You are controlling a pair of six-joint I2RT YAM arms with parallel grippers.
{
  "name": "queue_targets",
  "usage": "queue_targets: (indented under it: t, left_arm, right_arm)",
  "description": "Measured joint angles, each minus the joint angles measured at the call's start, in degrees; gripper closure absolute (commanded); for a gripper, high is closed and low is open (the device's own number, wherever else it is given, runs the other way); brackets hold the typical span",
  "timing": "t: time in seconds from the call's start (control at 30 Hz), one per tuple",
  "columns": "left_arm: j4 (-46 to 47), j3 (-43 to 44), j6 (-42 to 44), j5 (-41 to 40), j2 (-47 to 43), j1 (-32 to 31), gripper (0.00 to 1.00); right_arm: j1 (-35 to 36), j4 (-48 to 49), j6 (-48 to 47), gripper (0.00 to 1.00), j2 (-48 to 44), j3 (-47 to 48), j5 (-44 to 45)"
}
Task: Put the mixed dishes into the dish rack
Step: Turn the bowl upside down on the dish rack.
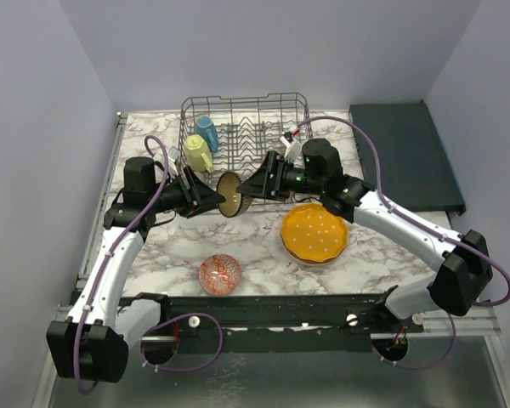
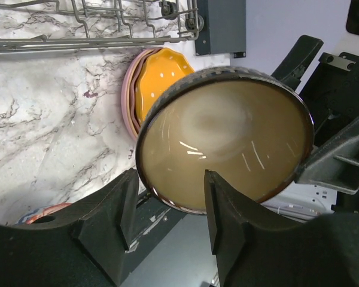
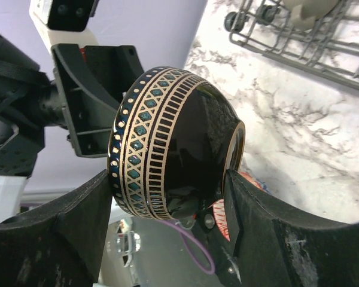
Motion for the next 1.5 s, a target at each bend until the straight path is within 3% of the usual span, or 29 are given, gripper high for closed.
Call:
queue_targets:
  t: [0.37,0.6,1.1,1.5]
  left_arm:
    - [-1.9,0.0,3.4,-3.6,-0.7,0.0,0.43]
    - [-6.1,0.0,8.4,-8.0,-1.0,0.0,0.43]
    - [-6.0,-4.8,12.3,-9.1,-2.1,0.0,0.43]
    - [-3.0,-8.1,11.4,-9.1,-8.8,0.0,0.43]
  right_arm:
    - [-1.7,-11.1,-8.0,0.72,0.0,4.7,7.5]
    - [-3.2,-19.6,-16.9,0.73,3.0,16.0,16.6]
    - [-4.4,-30.1,-34.6,0.76,19.8,35.3,39.0]
    - [-4.5,-33.1,-46.7,0.78,37.0,53.1,52.8]
